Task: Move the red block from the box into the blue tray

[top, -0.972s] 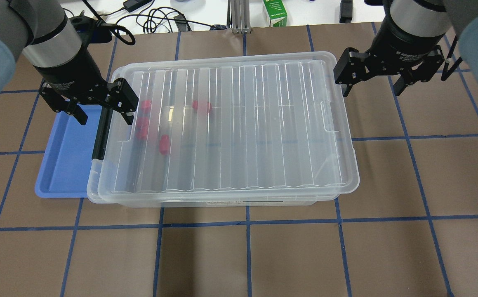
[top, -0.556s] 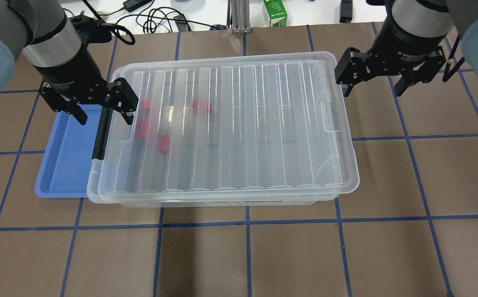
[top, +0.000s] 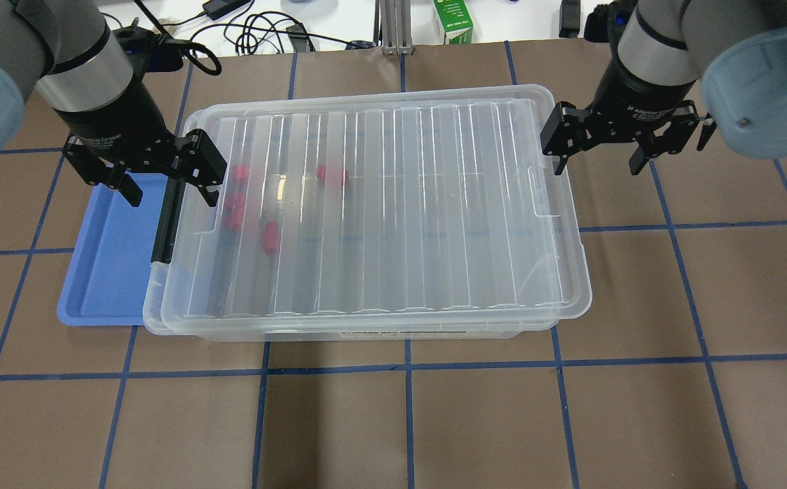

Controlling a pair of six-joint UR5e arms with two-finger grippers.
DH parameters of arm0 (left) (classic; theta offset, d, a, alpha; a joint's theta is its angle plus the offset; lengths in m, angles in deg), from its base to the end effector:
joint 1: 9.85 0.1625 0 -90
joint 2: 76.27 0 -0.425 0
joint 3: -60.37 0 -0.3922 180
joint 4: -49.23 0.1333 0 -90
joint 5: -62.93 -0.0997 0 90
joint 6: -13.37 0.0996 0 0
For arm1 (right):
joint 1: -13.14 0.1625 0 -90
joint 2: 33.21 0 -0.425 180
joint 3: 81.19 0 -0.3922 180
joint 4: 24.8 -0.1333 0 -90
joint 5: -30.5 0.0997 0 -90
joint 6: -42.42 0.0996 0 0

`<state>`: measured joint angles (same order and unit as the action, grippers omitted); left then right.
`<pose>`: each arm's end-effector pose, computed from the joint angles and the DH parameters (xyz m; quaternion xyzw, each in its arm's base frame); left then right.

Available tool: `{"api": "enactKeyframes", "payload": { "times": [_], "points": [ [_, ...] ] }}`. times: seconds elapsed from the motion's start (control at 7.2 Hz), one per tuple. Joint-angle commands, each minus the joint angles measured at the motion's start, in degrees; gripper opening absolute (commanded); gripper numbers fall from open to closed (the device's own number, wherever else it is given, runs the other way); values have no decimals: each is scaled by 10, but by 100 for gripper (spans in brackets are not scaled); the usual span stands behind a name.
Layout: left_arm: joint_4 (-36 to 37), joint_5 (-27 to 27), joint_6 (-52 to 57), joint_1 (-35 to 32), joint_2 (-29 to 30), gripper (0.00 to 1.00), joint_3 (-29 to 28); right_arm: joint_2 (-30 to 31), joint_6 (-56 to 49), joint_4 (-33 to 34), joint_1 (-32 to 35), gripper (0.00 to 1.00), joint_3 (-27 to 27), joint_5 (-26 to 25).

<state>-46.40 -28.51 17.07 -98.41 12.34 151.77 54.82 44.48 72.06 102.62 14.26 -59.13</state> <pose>-0.1189 -0.4745 0.4784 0.0203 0.9985 0.0497 0.0103 0.1294 -0.5034 0.4360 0.0225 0.9997 0.0049 0.0032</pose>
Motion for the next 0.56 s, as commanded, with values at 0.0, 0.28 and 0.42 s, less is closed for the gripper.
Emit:
{"api": "enactKeyframes", "payload": {
  "times": [0.0, 0.28, 0.42],
  "points": [
    [0, 1, 1, 0, 0, 100, -2, -42, -10, 95, -11, 100, 57, -4],
    [0, 1, 1, 0, 0, 100, 1, -42, -24, 157, -20, 100, 99, -5],
    [0, 2, 1, 0, 0, 100, -1, -43, -25, 161, -23, 100, 100, -5]
  ]
}}
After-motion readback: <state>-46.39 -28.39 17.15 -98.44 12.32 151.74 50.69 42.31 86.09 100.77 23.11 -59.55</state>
